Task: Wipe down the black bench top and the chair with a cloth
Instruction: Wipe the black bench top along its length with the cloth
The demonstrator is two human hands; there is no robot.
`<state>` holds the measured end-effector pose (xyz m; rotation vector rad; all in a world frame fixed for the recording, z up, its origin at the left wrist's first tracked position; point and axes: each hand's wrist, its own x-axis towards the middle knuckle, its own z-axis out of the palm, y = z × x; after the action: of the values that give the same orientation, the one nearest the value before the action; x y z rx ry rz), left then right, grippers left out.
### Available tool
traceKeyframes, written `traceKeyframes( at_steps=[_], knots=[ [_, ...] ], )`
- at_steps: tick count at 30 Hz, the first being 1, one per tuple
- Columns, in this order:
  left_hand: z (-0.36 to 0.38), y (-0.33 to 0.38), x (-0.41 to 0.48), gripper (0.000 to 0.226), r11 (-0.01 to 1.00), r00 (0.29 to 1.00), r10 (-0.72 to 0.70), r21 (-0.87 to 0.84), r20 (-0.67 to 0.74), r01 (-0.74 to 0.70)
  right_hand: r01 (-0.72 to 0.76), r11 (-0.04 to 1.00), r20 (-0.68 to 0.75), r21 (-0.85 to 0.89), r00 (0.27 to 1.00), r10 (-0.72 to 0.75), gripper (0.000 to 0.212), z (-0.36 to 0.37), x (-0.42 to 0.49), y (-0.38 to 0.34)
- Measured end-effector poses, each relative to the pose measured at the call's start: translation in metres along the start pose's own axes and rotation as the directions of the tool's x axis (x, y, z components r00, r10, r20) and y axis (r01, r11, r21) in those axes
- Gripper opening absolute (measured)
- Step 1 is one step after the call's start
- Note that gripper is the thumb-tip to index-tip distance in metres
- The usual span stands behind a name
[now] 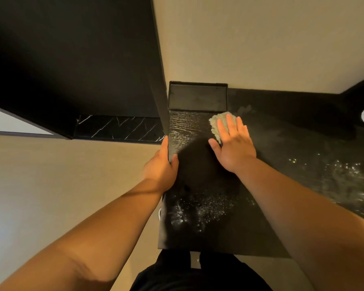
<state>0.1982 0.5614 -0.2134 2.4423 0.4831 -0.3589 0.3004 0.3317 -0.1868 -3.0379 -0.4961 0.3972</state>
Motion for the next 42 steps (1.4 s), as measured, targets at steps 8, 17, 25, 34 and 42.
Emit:
traceKeyframes(
  at_steps=[8,17,25,34,42],
  knots=[
    [0.006,0.002,-0.006,0.070,0.999,0.999,-0.039,-0.038,-0.029,0.038,0.106,0.993,0.066,0.051,0.992,-0.109,0.088,0.009,-0.011,-0.028],
    [0.003,0.006,-0.018,0.063,0.991,0.995,-0.090,-0.092,0.031,0.092,0.440,0.898,0.204,0.014,0.878,-0.434,0.081,0.001,-0.003,-0.021],
    [0.018,-0.007,-0.035,0.051,0.983,0.996,-0.084,-0.165,-0.042,0.076,0.473,0.880,0.122,0.049,0.871,-0.475,0.076,0.013,-0.001,-0.054],
    [0.016,-0.008,-0.037,0.050,0.984,0.995,-0.096,-0.152,-0.019,0.092,0.697,0.716,0.167,0.020,0.704,-0.690,0.062,0.004,0.007,-0.049],
    [0.020,-0.018,-0.051,0.048,0.984,0.996,-0.089,-0.159,-0.026,0.084,0.626,0.780,0.216,0.025,0.758,-0.615,0.073,0.005,-0.002,-0.067]
  ],
)
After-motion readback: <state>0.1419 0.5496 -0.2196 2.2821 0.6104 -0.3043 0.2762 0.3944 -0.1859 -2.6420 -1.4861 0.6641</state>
